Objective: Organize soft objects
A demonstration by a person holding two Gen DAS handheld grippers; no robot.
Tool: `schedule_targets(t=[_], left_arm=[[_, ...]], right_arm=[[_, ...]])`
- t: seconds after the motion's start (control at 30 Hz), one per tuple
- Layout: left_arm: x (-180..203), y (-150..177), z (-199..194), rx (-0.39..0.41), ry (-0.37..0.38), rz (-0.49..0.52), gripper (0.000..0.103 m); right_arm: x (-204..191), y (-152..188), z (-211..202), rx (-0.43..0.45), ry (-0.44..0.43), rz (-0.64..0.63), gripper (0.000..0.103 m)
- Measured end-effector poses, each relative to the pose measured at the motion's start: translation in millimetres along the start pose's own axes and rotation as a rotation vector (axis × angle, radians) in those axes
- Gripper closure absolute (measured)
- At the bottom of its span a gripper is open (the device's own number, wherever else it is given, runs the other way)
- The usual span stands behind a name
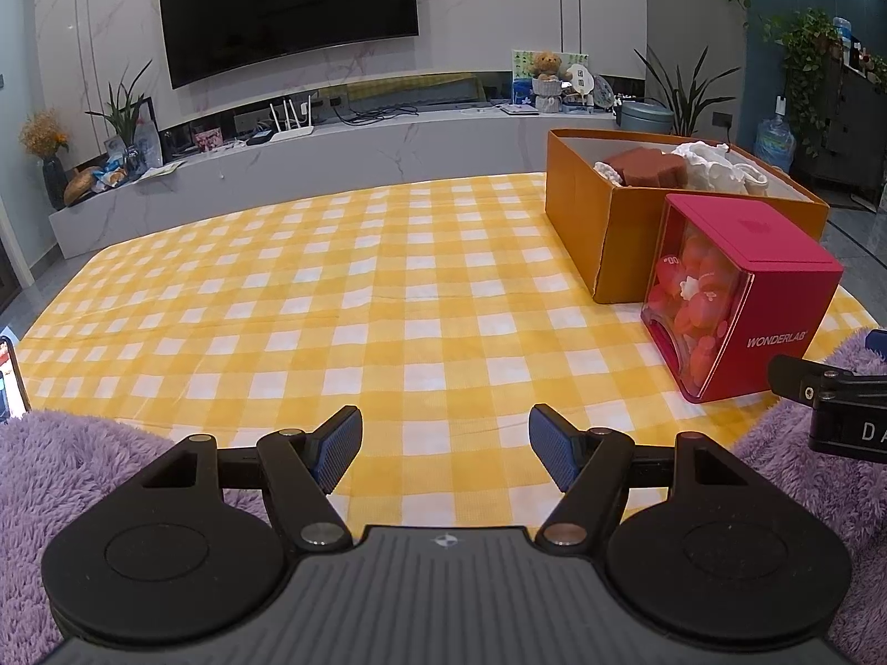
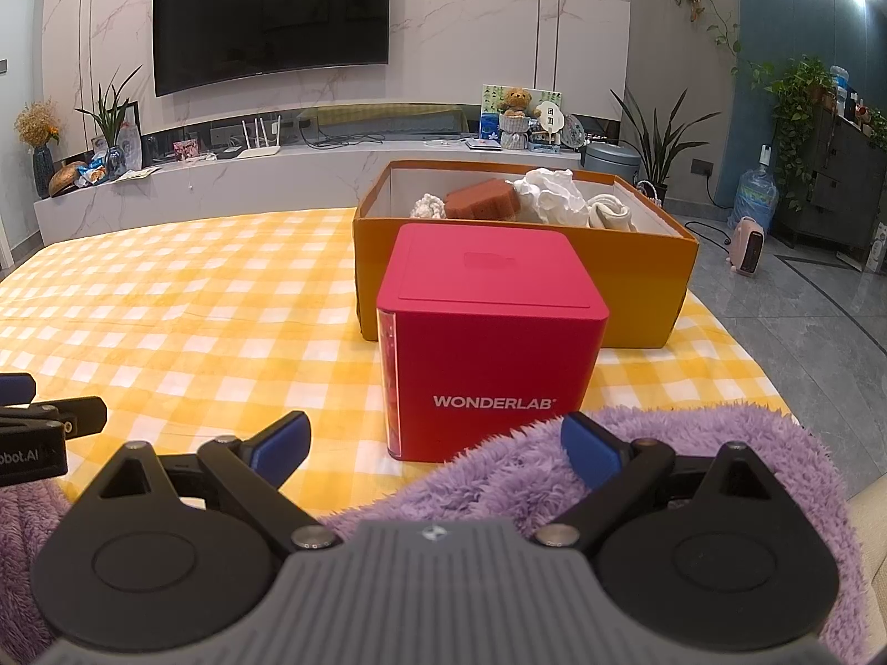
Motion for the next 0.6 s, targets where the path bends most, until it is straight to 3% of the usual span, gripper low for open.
schedule_targets(t=[0.6], left_arm=[[-0.2,-0.7,-0.2,0.001,-0.002,0.001,0.022]], right_arm=[[0.1,-0.3,-0.5,-0.001,0.000,0.000,0.008]])
Point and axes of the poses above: each gripper's, at about its wrist camera, not at the fingertips, and z roughly the way its jaws point, x to its right, y to its underside, the point moved 9 cm from there along z, roughly the way its jaws point
